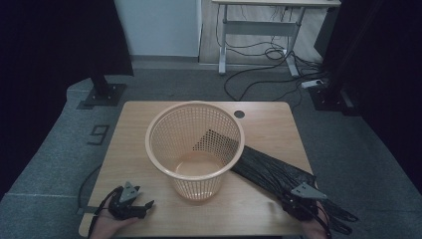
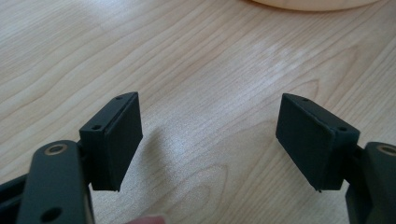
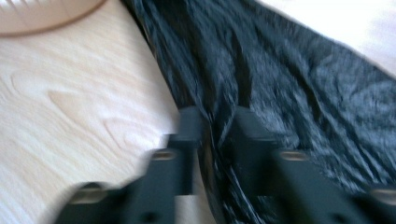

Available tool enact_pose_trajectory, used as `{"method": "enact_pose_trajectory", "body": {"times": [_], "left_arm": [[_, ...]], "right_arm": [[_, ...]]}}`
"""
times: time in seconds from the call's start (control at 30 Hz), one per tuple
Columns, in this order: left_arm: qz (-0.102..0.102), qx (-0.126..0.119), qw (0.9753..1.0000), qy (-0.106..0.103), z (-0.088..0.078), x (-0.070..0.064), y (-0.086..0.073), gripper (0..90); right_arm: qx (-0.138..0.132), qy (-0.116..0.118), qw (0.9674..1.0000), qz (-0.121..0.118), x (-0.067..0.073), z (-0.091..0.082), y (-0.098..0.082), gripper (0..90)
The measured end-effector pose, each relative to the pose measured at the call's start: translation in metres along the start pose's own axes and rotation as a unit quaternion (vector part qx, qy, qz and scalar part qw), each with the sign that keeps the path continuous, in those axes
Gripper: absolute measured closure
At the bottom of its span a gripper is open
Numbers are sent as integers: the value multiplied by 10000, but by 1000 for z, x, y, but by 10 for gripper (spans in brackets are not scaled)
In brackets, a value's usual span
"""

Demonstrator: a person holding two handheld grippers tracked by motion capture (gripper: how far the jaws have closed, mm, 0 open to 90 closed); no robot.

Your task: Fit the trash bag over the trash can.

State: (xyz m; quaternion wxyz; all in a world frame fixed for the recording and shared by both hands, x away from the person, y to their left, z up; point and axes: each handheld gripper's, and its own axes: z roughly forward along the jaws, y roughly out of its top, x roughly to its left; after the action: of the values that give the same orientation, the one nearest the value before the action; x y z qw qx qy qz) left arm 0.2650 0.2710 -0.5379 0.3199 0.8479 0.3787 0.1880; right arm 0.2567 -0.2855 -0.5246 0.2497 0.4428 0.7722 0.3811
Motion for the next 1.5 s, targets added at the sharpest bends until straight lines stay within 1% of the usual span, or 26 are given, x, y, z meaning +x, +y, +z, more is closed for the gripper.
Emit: {"method": "enact_pose_trajectory", "body": {"times": [0.07,0.13,0.17,0.2,0.23,0.27,0.4,0.47,0.5,0.53,0.57,0.6,0.77,0.87,0.93,1.0,1.03,1.07,1.1,1.13,1.17,1.2,1.33,1.37,1.4,1.5], "left_arm": [[-43,-41,10000,-8,-2,1,0,221],[-41,-44,10000,-10,-2,1,0,221],[-46,-50,10000,-17,-2,1,0,221],[-57,-63,10000,-9,-3,1,1,221],[-57,-63,10000,-9,-3,1,1,221],[-59,-67,10000,-5,-3,1,1,221],[-72,-49,10000,41,-4,2,0,219],[-83,-48,9999,62,-5,3,0,219],[-83,-48,9999,62,-5,3,0,219],[-82,-55,9999,60,-5,3,-1,218],[-88,-63,9999,66,-6,3,-1,218],[-108,-71,9999,77,-7,3,-2,219],[-133,-67,9998,108,-6,3,-2,217],[-112,-47,9999,104,-5,2,-1,216],[-112,17,9999,51,-4,1,0,219],[-115,74,9999,-2,-4,1,0,218],[-133,75,9999,-21,-5,1,1,218],[-133,75,9999,-21,-5,1,1,218],[-157,46,9999,-47,-6,2,1,218],[-157,46,9999,-47,-6,2,1,217],[-171,27,9998,-54,-7,2,1,217],[-184,-8,9998,-43,-9,2,1,217],[-194,-19,9998,-40,-9,3,1,216],[-182,-11,9998,-33,-9,2,1,216],[-167,-1,9999,-41,-9,2,2,216],[-148,27,9999,-60,-8,2,2,216]], "right_arm": [[-148,-52,9999,-32,8,4,9,404],[-294,38,9996,-45,17,10,22,317],[-294,38,9996,-45,17,10,22,317],[-297,51,9995,-3,24,22,36,280],[-297,51,9995,-3,24,22,36,280],[-156,102,9998,25,29,38,49,255],[244,-70,9995,175,36,73,63,249],[420,-172,9988,178,39,86,63,248],[420,-172,9988,178,39,86,63,248],[590,-351,9976,100,42,94,61,243],[590,-351,9976,100,42,94,61,243],[653,-417,9970,58,42,96,57,244],[694,-511,9961,178,36,93,51,273],[773,-569,9953,141,32,94,44,291],[734,-548,9956,202,29,92,42,331],[717,-532,9957,229,25,90,40,399],[696,-480,9961,264,23,89,39,435],[696,-480,9961,264,23,89,39,435],[659,-343,9965,373,17,87,37,517],[659,-343,9965,373,17,87,37,517],[619,-287,9970,373,15,86,35,544],[524,-153,9976,436,10,84,31,614],[400,-92,9984,389,5,79,25,735],[400,-92,9984,389,5,79,25,735],[371,-74,9987,352,3,77,23,778],[302,-59,9993,214,1,76,20,822]]}}
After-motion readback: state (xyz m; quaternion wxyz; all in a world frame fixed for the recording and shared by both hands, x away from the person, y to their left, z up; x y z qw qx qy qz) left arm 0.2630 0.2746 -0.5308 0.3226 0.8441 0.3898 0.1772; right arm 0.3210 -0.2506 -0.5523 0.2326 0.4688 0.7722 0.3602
